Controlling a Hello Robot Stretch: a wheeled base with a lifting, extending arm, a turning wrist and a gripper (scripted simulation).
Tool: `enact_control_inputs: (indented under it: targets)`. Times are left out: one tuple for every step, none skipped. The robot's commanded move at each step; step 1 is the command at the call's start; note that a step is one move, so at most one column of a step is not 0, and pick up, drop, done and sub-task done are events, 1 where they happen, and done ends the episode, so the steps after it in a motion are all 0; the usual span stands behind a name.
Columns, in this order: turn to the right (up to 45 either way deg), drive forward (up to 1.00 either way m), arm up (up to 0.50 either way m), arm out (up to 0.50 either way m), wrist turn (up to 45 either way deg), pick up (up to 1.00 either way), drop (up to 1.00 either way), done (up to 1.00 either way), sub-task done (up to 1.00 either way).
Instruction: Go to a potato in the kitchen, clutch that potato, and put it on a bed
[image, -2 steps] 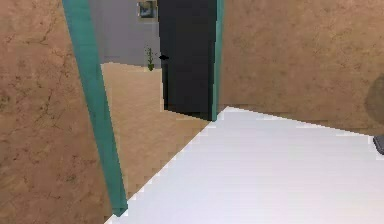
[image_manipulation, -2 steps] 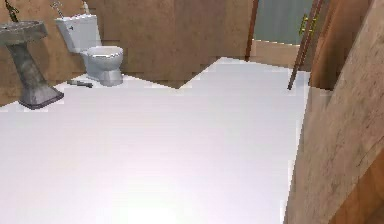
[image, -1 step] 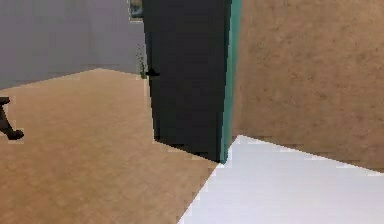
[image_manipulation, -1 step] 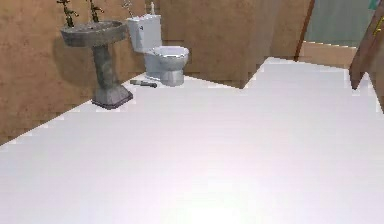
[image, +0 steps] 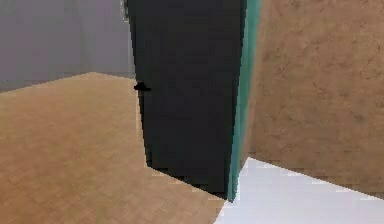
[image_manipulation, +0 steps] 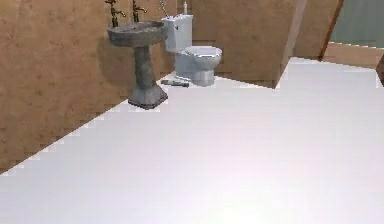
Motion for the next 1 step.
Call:
enact_control_inputs:
  targets:
    - [-39.0, 0.00, 0.00, 0.00, 0.0, 0.00, 0.00, 0.00, 0.00]
